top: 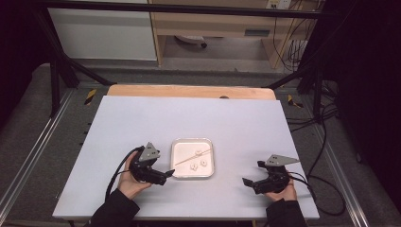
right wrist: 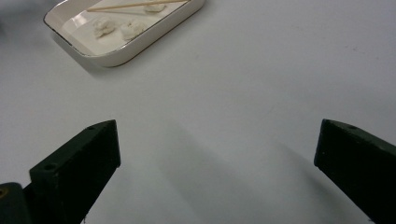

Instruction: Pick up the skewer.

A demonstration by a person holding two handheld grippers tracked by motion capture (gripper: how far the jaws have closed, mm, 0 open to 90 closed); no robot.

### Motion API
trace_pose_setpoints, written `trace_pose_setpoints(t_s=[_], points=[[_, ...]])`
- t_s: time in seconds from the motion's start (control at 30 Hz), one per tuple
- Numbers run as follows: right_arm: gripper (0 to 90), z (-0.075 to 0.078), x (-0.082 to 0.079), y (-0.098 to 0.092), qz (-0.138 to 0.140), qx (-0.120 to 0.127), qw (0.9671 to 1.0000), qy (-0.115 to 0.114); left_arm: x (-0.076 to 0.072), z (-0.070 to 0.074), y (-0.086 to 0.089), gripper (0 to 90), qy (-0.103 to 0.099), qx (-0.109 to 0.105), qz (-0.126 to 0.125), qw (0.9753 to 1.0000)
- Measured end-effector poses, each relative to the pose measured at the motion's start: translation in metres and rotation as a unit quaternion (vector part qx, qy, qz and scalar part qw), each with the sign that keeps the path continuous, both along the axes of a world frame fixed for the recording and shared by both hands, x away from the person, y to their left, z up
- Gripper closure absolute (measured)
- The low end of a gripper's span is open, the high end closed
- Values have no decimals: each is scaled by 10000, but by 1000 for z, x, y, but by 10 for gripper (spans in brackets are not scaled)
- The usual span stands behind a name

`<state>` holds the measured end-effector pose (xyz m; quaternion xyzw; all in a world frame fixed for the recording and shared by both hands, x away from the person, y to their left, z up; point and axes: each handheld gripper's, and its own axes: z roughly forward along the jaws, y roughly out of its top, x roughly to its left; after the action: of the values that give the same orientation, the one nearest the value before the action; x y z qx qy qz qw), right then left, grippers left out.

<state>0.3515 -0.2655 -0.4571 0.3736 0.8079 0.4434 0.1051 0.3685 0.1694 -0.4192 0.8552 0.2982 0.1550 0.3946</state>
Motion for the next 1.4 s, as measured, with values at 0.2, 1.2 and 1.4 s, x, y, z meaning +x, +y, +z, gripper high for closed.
trace_pose_setpoints(t_s=[0.2, 1.2, 1.4], points=[[10, 0, 0, 0, 13, -8, 10000, -10, 7, 0, -8, 95, 33, 6, 3, 10000], [9, -1, 0, 1, 52, -48, 10000, 31, 34, -12, -48, 189, 91, 347, -72, 9993], [10, -2, 1, 1, 65, -73, 9999, 28, 38, -16, -52, 295, 128, 325, -77, 9994]])
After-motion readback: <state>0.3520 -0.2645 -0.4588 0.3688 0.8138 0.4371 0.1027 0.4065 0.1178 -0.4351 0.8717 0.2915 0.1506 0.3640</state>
